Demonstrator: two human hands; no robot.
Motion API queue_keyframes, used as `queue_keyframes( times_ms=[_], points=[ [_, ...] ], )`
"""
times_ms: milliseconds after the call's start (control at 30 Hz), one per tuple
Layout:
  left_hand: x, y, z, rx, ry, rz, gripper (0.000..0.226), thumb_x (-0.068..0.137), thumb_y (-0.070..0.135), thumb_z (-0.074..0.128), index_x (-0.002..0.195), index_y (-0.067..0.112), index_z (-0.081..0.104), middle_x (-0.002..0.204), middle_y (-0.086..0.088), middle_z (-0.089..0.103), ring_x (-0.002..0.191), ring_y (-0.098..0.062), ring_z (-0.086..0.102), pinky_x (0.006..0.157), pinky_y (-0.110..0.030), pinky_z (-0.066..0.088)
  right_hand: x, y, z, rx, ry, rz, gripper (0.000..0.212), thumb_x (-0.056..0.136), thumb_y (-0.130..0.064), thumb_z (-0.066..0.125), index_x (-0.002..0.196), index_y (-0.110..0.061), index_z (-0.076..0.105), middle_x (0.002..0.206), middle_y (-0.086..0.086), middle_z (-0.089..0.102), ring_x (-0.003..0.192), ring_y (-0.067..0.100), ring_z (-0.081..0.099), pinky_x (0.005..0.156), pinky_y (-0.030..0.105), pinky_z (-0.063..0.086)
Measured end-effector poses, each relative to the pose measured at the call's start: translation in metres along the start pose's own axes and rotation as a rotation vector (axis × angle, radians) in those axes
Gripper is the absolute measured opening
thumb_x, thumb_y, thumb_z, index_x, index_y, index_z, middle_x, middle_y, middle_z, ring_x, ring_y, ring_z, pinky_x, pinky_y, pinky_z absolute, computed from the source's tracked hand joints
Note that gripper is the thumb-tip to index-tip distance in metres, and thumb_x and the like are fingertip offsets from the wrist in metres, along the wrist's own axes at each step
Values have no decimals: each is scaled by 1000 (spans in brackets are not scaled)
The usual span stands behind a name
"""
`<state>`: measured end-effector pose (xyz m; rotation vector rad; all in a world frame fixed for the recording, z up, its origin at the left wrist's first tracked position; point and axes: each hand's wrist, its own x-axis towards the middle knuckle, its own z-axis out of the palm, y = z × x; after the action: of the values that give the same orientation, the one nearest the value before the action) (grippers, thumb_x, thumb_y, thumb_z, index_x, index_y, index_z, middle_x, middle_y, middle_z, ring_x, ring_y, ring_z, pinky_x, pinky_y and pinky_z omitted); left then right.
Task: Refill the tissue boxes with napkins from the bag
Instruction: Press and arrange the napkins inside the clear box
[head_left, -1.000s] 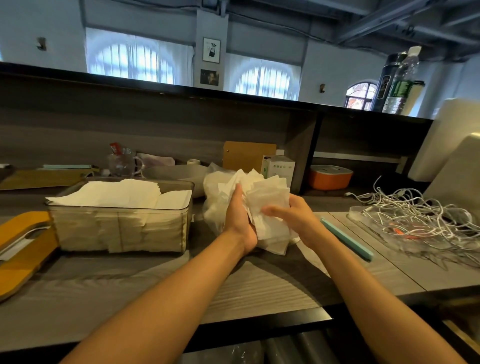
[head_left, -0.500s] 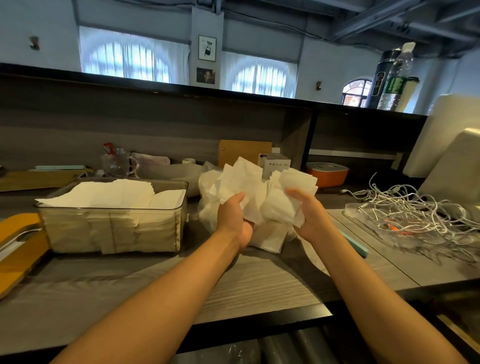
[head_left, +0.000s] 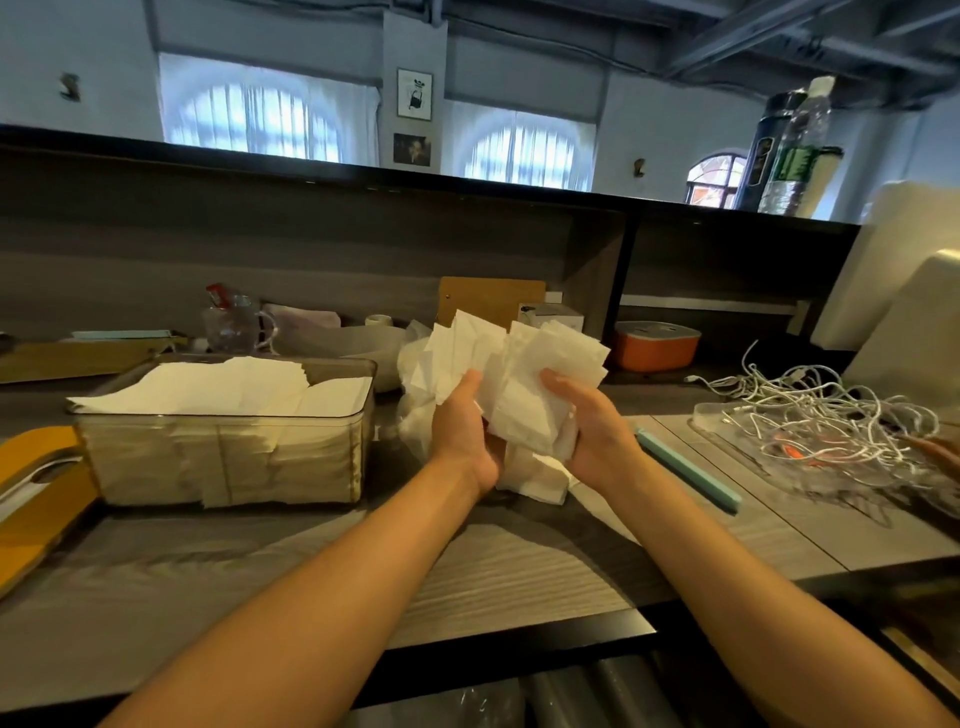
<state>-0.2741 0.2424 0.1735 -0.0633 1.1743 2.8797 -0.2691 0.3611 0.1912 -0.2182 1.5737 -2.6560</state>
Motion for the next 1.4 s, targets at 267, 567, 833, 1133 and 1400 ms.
queue_keyframes(
  times_ms=[267,567,833,1133,1400],
  points=[
    [-2,3,1,120,-29,60,36,104,49,37,121,26,59,119,-3,70,106,-23,67,88,-38,55,-5,-9,-9,115,-68,-48,40,80,-25,64,119,-25,55,113,9,62,110,30,62,88,48,55],
    [-9,-5,5,152,-134,100,26,100,43,51,119,28,60,114,-6,71,108,-25,67,96,-47,54,-1,5,2,71,-17,88,32,89,-17,63,121,-15,58,104,12,70,95,30,69,68,43,62],
    [6,3,-1,283,18,125,42,93,52,56,129,29,58,118,-6,69,107,-28,67,93,-51,56,4,-1,-5,-142,120,-67,30,84,-8,70,110,-19,60,108,10,68,99,29,67,78,48,59],
    [9,3,-3,280,106,98,33,98,38,58,130,28,54,117,-3,67,104,-26,65,89,-51,56,4,-7,-14,-197,98,146,44,80,-12,74,121,-17,59,116,14,68,105,34,66,86,53,55],
    [9,7,-2,169,221,59,30,97,26,62,126,22,55,117,-6,65,99,-26,65,84,-43,59,5,-15,-15,-214,255,-176,38,84,-14,71,117,-25,55,119,11,61,113,34,59,93,59,51]
  ],
)
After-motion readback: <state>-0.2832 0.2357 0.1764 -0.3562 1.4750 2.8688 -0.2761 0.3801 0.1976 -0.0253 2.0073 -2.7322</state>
